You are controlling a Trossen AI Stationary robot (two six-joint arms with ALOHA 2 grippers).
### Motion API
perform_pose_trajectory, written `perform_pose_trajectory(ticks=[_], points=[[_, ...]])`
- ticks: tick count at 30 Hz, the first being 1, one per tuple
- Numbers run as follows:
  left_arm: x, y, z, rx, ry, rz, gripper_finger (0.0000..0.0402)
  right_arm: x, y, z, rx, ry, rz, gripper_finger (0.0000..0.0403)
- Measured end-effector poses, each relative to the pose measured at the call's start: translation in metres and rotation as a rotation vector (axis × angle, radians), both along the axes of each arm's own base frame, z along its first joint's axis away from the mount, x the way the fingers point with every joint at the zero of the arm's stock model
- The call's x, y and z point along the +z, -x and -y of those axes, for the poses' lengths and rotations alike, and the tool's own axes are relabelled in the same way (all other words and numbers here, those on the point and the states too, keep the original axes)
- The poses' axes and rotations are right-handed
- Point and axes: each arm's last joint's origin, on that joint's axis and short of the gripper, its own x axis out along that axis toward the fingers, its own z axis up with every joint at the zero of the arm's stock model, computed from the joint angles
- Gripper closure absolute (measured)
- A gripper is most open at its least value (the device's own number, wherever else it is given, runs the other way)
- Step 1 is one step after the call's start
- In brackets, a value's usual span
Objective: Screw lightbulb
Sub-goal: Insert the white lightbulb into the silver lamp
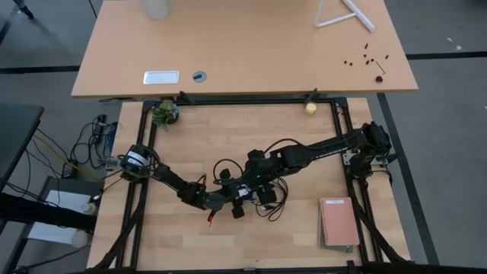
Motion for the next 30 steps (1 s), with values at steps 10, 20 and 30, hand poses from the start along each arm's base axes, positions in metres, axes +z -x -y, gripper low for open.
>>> perform_pose_trajectory(ticks=[10, 20, 30], points=[[0.002, -0.001, -0.002, 0.003, 0.001, 0.020, 0.0199, -0.001, 0.001, 0.000, 0.007, 0.008, -0.013, 0.0129], [0.003, -0.002, -0.001, -0.003, -0.004, 0.026, 0.0199, -0.010, -0.008, -0.006, 0.056, 0.029, 0.016, 0.0129], [0.000, -0.001, -0.002, 0.004, 0.010, 0.012, 0.0199, -0.016, -0.015, -0.012, 0.097, 0.060, 0.035, 0.0129]])
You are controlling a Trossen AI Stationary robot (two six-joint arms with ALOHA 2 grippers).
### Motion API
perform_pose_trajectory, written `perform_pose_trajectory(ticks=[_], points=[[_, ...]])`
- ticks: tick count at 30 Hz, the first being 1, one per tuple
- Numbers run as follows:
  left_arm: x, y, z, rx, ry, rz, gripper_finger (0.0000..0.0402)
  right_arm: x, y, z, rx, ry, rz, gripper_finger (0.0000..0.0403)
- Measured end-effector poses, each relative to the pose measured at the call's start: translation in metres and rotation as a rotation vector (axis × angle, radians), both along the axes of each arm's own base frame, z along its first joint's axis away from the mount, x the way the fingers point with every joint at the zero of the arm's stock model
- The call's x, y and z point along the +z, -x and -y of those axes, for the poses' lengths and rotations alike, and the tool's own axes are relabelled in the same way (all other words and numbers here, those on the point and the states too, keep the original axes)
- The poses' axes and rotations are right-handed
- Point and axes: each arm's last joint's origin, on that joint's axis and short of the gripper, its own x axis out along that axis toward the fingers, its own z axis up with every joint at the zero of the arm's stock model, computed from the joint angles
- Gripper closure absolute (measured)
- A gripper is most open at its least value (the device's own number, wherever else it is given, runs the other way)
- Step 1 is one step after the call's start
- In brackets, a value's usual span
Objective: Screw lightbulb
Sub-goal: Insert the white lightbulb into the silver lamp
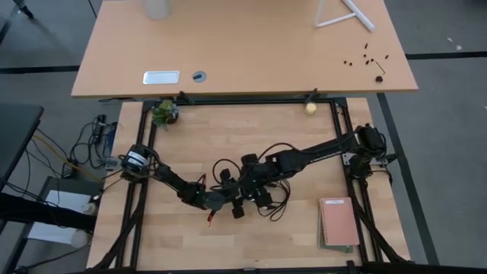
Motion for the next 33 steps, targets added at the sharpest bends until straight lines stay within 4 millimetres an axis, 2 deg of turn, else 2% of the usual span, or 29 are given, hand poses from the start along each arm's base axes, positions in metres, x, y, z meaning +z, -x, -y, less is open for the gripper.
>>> perform_pose_trajectory(ticks=[11, 20, 33], points=[[0.0004, 0.0000, -0.0001, 0.009, -0.005, -0.002, 0.0199, 0.0008, 0.0002, -0.0054, 0.022, 0.023, 0.007, 0.0129], [-0.0008, 0.0005, -0.0004, 0.016, 0.002, -0.011, 0.0199, -0.0022, 0.0058, -0.0057, -0.007, 0.044, -0.053, 0.0129], [-0.0001, 0.0001, -0.0008, 0.010, 0.025, -0.006, 0.0199, -0.0010, 0.0021, -0.0067, -0.042, -0.038, -0.025, 0.0114]])
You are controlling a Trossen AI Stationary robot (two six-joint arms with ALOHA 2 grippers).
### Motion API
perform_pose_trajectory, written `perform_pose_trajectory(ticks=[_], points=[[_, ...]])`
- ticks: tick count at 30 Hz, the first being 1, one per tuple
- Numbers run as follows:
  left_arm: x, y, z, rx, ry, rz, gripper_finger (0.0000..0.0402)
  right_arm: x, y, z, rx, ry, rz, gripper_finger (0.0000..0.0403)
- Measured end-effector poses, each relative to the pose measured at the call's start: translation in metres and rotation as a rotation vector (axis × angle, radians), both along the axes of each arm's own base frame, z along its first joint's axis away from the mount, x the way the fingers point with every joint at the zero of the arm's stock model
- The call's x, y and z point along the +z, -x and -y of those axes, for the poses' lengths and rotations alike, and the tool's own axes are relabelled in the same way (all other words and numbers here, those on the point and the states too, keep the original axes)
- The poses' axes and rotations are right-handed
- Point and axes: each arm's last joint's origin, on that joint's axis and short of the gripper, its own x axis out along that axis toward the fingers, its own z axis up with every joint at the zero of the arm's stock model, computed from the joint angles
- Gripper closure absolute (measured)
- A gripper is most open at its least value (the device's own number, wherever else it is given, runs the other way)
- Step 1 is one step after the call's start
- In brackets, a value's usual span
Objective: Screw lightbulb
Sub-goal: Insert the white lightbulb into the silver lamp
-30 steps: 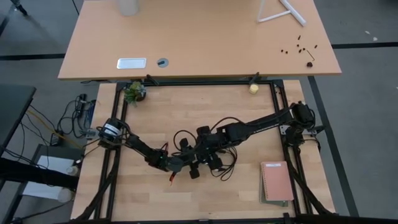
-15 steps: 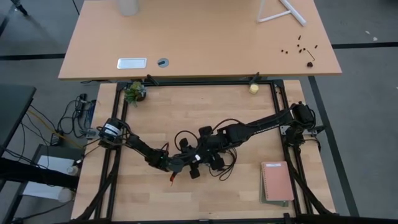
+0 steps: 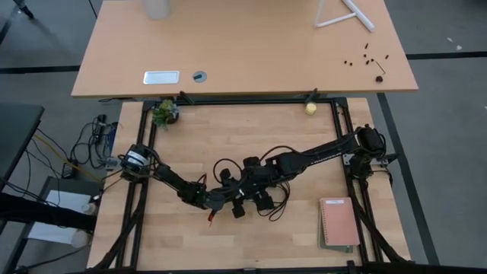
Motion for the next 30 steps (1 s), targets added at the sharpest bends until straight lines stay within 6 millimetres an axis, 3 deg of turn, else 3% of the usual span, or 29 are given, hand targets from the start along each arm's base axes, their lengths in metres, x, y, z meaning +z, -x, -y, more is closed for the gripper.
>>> perform_pose_trajectory(ticks=[30], points=[[-0.0022, 0.0008, 0.0005, -0.008, 0.008, -0.019, 0.0199, 0.0007, -0.0015, 0.0031, -0.091, 0.017, 0.020, 0.0107]])
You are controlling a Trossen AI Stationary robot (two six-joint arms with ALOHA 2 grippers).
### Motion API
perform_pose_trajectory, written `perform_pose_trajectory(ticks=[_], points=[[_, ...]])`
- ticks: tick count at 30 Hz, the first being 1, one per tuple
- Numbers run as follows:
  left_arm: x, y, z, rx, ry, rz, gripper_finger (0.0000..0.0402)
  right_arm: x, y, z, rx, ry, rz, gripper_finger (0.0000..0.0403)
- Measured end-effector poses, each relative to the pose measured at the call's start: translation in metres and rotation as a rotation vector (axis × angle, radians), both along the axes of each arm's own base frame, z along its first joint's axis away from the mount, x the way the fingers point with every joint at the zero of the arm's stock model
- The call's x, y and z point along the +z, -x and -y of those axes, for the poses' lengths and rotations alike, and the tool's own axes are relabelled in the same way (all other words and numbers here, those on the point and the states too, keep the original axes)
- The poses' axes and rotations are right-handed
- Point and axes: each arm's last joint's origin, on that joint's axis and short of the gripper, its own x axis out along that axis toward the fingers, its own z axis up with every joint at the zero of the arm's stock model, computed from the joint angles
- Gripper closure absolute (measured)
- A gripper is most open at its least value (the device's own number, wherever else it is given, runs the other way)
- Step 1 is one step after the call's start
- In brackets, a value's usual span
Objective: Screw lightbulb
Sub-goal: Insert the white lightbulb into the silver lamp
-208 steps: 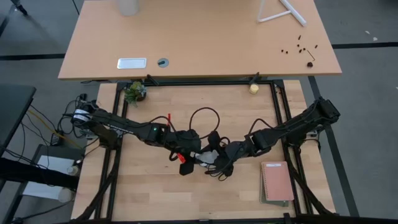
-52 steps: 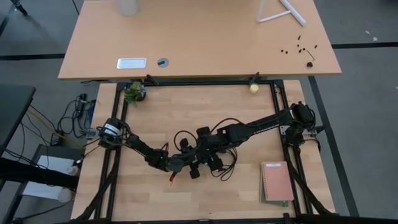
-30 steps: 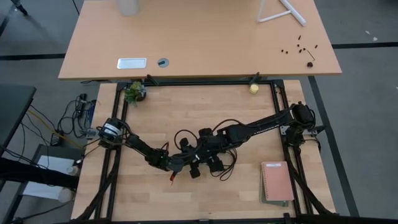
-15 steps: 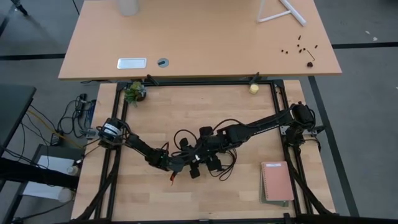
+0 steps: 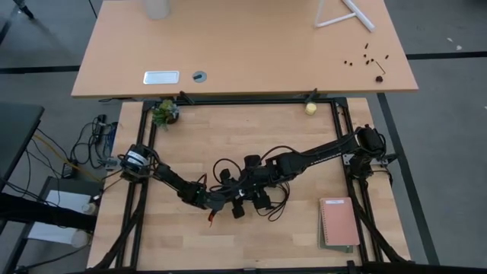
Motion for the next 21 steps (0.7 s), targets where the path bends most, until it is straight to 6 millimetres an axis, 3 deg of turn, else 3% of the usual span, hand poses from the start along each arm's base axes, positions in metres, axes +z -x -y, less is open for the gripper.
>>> perform_pose_trajectory(ticks=[10, 21], points=[[-0.0004, 0.0001, 0.0000, 0.001, 0.002, -0.001, 0.0199, 0.0000, 0.0005, -0.0018, 0.016, 0.012, 0.000, 0.0091], [-0.0010, -0.0002, 0.0009, -0.025, 0.030, -0.001, 0.0199, 0.0086, 0.0039, -0.0066, 0.103, 0.114, -0.036, 0.0035]])
